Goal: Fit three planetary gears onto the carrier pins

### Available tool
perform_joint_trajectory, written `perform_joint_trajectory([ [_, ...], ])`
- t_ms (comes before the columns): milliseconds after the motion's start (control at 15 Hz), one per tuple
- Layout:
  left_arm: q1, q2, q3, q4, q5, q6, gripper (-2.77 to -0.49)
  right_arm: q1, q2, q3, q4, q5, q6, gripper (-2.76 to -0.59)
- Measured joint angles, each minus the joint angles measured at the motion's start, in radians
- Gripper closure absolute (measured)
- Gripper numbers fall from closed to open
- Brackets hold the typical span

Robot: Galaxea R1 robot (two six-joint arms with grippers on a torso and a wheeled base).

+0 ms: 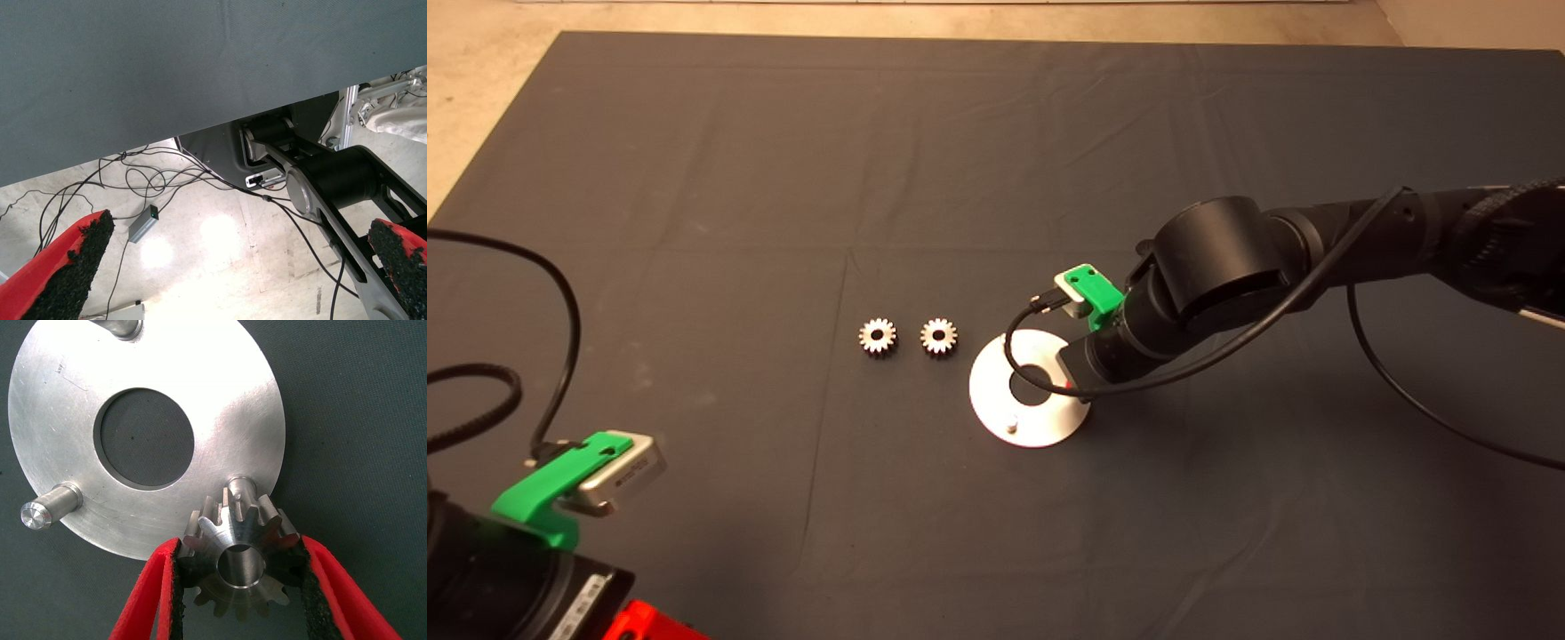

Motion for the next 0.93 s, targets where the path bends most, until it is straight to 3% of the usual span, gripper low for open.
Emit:
perform_joint_trajectory([
  [933, 0.0, 0.0, 0.0, 0.0, -0.002, 0.0, -2.77, -0.002, 0.003, 0.0, -0.022, -0.002, -0.028, -0.95],
])
